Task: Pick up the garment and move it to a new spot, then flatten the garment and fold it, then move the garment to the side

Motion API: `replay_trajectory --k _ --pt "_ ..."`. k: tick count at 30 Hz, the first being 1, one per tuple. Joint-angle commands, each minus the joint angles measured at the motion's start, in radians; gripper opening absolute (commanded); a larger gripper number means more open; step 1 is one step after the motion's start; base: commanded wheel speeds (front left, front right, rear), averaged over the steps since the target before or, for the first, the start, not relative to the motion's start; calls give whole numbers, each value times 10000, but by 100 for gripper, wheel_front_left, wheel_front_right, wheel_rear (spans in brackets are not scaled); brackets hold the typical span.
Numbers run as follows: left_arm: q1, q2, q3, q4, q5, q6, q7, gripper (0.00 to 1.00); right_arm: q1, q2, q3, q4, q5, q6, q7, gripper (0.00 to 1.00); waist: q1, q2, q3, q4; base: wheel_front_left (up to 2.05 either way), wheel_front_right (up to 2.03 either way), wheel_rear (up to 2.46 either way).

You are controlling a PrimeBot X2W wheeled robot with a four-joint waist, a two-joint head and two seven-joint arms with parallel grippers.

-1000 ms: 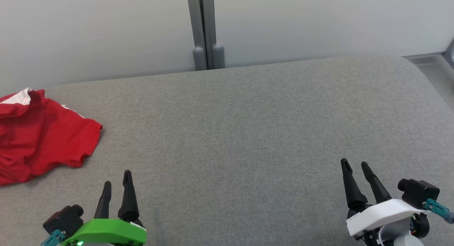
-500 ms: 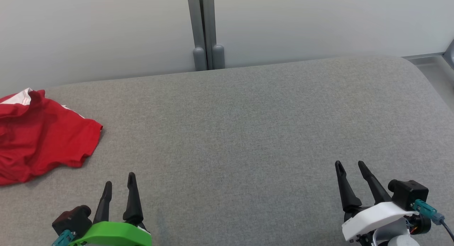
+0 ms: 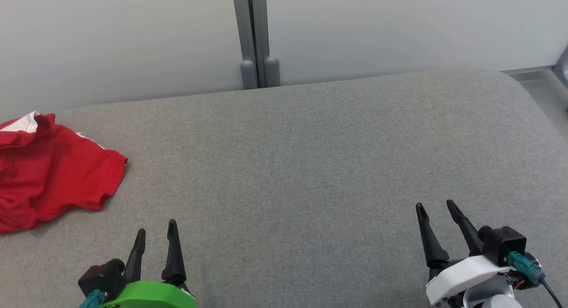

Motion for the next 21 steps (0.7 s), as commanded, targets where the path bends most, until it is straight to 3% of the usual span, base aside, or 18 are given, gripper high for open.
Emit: replay_trajectory --k 1,21 --pt "57 80 -31 -23 241 64 -98 100 -60 -54 10 -35 -241 3 -112 100 0 0 -2 1 0 0 0" --pt "165 91 -206 93 1542 258 -464 100 -6 -73 104 -45 -1800 4 -478 100 0 0 -9 -35 0 0 0"
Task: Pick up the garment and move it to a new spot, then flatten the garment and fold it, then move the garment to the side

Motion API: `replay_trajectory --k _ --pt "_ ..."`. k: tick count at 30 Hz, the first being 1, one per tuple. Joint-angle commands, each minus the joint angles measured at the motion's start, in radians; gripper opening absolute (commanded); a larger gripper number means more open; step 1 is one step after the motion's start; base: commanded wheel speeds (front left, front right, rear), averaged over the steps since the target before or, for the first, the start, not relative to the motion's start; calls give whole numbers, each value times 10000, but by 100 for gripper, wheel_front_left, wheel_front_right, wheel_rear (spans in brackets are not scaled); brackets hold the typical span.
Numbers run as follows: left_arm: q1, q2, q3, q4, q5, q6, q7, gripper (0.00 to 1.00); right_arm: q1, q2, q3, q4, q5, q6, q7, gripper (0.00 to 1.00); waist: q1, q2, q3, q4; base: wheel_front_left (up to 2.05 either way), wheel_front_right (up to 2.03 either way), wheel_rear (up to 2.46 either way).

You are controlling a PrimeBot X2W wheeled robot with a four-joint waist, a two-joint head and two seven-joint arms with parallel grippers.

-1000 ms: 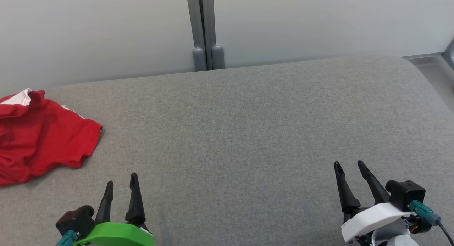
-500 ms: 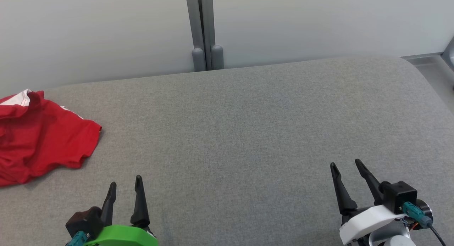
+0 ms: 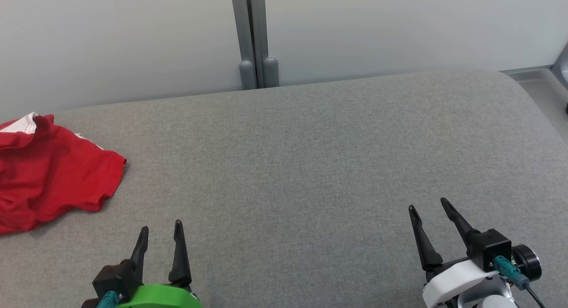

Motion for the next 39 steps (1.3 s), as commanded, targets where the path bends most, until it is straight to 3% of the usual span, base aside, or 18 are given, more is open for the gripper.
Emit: replay_trajectory --k 1,9,39 --pt "156 75 -3 31 238 50 -68 100 -1 -58 11 -27 -250 4 -76 100 0 0 -2 4 0 0 0" --pt "190 79 -63 157 558 77 -194 100 16 -64 41 2 -770 2 -201 100 0 0 -5 8 0 0 0" --pt "77 76 -58 495 118 -15 -184 100 -136 -59 -94 129 -66 2 -198 100 0 0 -8 39 0 0 0"
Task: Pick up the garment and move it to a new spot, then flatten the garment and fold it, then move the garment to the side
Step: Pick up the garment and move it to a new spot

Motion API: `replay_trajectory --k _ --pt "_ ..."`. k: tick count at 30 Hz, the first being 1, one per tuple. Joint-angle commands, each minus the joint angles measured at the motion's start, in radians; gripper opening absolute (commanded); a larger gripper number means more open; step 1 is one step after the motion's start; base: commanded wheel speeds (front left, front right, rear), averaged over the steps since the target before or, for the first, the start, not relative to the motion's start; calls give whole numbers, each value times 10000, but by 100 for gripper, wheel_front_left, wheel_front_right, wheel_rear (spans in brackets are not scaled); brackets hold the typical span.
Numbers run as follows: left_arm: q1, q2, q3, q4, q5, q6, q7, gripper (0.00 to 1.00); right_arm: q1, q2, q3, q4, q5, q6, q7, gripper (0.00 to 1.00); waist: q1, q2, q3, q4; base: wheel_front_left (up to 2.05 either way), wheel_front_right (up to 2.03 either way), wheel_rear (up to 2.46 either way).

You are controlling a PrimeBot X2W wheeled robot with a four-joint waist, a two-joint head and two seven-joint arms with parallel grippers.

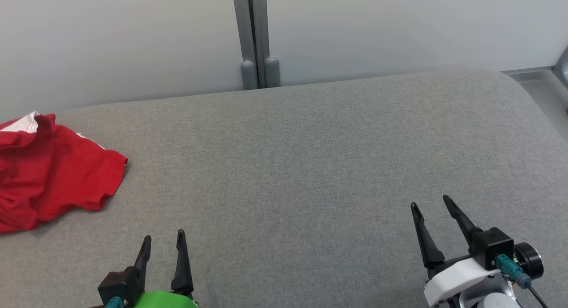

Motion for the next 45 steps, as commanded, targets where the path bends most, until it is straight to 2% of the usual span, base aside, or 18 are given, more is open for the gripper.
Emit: replay_trajectory --k 1,9,15,33,45 --pt "2 66 21 17 -39 -15 -31 100 -43 -46 -8 43 59 1 -53 100 0 -1 -6 0 0 0 0" --pt "9 66 -4 40 -54 -56 -33 100 -21 -46 -43 72 102 1 -53 100 0 -1 -36 43 0 0 0" --pt "58 66 -93 57 -7 -88 -21 100 153 -45 -61 79 135 -1 -51 100 0 -1 -104 372 0 0 0" --pt "172 62 151 39 415 -256 -21 100 175 -45 163 55 593 -3 -51 100 0 -1 -215 3069 0 0 0" --pt "103 59 221 -7 445 -314 -20 100 96 -46 176 103 577 -3 -51 100 0 -1 -206 3951 0 0 0"
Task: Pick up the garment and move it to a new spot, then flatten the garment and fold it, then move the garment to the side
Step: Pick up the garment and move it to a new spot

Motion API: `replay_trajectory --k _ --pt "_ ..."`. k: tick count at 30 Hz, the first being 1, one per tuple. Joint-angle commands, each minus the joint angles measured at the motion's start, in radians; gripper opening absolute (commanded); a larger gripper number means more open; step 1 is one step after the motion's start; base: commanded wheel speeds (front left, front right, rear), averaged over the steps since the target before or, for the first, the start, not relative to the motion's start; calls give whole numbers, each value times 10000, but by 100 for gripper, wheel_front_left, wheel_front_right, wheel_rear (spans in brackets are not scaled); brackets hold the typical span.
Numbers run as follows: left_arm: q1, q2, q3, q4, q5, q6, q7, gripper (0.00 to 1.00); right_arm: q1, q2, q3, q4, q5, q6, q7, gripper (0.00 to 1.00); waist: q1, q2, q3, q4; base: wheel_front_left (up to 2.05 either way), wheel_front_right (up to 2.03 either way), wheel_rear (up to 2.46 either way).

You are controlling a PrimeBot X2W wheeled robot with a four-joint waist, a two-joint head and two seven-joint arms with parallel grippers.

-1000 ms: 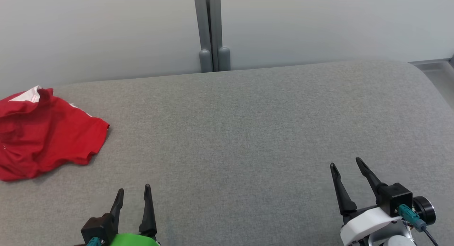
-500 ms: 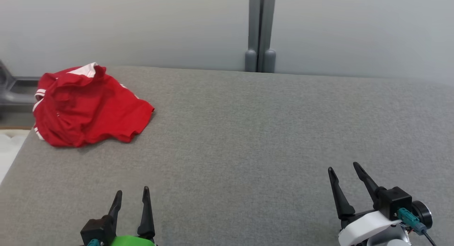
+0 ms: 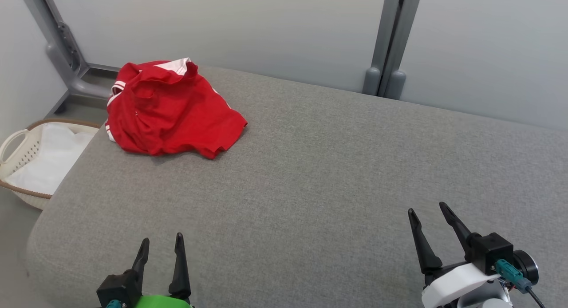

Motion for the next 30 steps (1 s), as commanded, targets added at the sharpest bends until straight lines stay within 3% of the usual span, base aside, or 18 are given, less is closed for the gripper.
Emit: replay_trajectory --k 1,11,15,22,30 --pt "-10 49 15 -53 73 -38 -7 100 -71 -46 -5 30 58 -6 -49 100 0 0 -2 178 0 0 0" --pt "-312 49 235 -554 242 -85 -7 100 -117 -46 -41 -72 36 -6 -49 100 0 0 153 260 0 0 0" --pt "-1036 340 462 -1096 557 -259 -5 100 -146 -46 -103 -142 -96 -6 -49 100 0 0 313 210 0 0 0" --pt "-3627 1644 1226 -1659 458 -515 99 100 -427 -50 -87 -315 -574 -6 -49 100 0 0 919 -221 0 0 0" --pt "-6578 3143 1715 -276 -283 -677 1271 100 -1068 -51 -197 -575 -1465 -8 -49 100 0 0 2396 -1084 0 0 0"
